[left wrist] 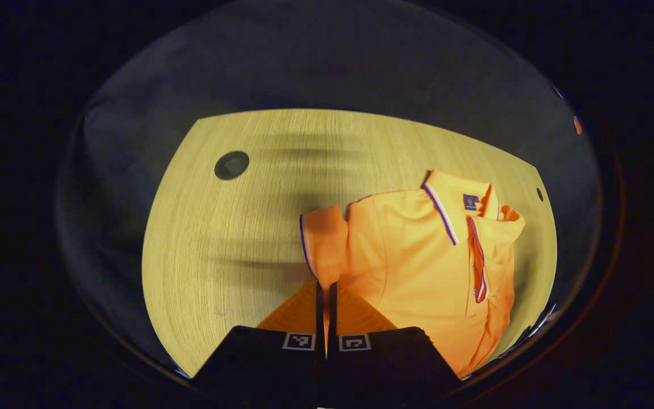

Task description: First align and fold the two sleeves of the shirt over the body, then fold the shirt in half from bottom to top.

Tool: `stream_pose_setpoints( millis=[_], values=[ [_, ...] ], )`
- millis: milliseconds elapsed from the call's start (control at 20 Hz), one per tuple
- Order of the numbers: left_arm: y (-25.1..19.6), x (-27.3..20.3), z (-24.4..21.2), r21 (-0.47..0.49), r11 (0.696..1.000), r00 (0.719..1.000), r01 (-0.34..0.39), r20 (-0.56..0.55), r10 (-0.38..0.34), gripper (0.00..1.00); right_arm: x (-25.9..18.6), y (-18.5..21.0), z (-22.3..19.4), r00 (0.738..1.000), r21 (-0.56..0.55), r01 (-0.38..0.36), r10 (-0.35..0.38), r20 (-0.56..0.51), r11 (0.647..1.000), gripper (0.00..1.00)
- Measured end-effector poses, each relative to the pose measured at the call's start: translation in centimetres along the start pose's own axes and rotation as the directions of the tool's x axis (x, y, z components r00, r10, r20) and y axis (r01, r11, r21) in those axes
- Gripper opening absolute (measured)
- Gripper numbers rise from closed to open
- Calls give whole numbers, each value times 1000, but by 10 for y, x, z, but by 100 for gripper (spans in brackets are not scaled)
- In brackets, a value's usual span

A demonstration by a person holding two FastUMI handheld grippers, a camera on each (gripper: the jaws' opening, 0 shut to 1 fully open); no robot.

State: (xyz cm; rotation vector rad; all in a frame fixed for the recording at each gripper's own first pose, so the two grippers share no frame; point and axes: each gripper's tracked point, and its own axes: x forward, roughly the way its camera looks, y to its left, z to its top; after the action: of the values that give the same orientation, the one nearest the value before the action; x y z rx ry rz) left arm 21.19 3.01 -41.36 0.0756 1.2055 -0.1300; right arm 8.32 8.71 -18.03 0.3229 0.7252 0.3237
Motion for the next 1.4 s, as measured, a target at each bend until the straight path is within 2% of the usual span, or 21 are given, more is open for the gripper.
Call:
stream_pose_setpoints(
  millis=[350,600,800,1100,1250,1350,1400],
  values=[
    [-75,-57,19,91,993,992,82,83,-89,0,-17,-1,-2,999,-8,-27,27,19,1000,99],
    [-135,-55,14,131,984,989,125,59,-133,1,-29,-15,-6,1000,-2,-14,14,27,1000,99],
    [-175,-41,0,119,978,985,169,10,-172,1,-39,-31,-13,1000,6,2,-2,25,1000,99],
    [-207,-17,-22,146,979,990,143,-34,-140,1,-44,-52,-25,999,24,33,-33,2,999,99],
    [-226,-11,-30,141,975,985,169,-47,-164,1,-45,-54,-28,999,10,45,-45,-6,999,99],
    [-236,-11,-32,130,973,982,190,-45,-186,4,-45,-55,-31,998,-7,57,-57,-8,998,98],
    [-238,-14,-33,118,972,979,202,-36,-199,10,-45,-55,-32,998,-16,61,-61,-11,998,99]
  ],
)
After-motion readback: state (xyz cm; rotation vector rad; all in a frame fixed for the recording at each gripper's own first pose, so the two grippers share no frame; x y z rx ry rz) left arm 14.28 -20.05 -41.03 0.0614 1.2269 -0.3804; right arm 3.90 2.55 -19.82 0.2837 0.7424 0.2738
